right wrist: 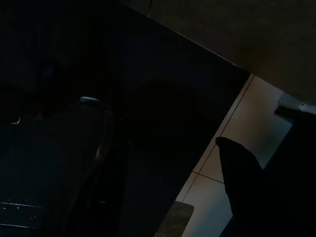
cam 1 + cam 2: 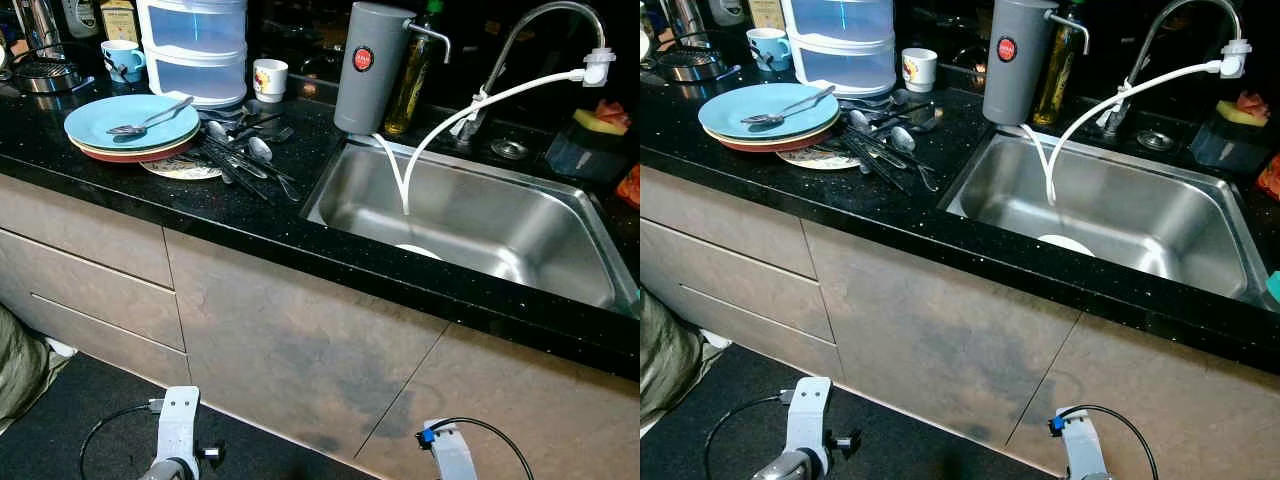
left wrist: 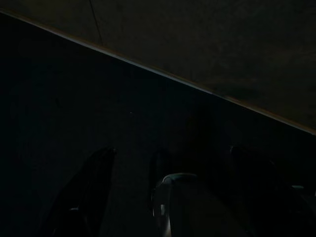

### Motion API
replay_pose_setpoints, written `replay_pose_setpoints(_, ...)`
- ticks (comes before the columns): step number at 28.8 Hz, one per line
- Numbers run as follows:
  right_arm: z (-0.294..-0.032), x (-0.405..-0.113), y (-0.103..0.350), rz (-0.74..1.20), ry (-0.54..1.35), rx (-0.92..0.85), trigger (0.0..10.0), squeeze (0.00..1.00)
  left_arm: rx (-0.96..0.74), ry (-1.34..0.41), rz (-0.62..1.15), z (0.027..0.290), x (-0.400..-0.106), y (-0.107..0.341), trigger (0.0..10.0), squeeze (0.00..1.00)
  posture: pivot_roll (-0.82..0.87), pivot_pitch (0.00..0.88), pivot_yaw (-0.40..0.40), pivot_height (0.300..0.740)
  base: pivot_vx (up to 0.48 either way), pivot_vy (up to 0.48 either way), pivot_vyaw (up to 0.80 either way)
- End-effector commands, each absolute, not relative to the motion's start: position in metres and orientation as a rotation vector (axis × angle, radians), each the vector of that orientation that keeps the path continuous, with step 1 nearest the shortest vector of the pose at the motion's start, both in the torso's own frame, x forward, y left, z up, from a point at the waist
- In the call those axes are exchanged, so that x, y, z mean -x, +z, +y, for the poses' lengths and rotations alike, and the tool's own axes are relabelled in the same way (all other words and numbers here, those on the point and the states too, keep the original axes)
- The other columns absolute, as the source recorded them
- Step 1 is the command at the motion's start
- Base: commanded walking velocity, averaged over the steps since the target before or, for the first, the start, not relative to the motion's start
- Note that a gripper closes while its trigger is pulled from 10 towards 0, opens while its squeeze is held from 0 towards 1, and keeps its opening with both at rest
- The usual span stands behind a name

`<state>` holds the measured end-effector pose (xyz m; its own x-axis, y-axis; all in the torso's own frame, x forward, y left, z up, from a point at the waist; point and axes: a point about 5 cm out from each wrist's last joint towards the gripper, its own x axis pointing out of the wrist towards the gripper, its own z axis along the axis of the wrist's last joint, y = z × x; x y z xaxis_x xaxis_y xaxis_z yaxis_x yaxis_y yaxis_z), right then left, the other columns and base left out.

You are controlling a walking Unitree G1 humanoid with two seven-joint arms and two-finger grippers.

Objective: Kitchen organization

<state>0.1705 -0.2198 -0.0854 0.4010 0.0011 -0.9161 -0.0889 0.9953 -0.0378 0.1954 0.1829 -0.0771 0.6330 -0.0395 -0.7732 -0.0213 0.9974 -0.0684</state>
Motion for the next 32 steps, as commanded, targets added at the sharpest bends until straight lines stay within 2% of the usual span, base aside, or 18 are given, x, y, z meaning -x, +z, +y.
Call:
replay_pose_setpoints(1, -0.227, -0.1676, -0.0853, 1.166, 0.018, 0.102, 10.0, 0.0, 0.07, -0.024, 0.904, 0.1791, -0.1918, -0.0796, 10.0, 0.0, 0.11, 0.0, -0.098, 0.74, 0.0, 0.0, 0.0)
replay_pose_setpoints(8, -0.2288, -0.1655, -0.0858, 1.175, 0.012, 0.108, 10.0, 0.0, 0.066, -0.015, 0.913, 0.1803, -0.1901, -0.0805, 10.0, 0.0, 0.11, 0.0, -0.098, 0.74, 0.0, 0.0, 0.0)
replay_pose_setpoints(32, -0.2301, -0.1638, -0.0863, 1.183, 0.015, 0.115, 10.0, 0.0, 0.048, -0.021, 0.918, 0.1796, -0.1894, -0.081, 10.0, 0.0, 0.11, 0.0, -0.103, 0.74, 0.0, 0.31, 0.0)
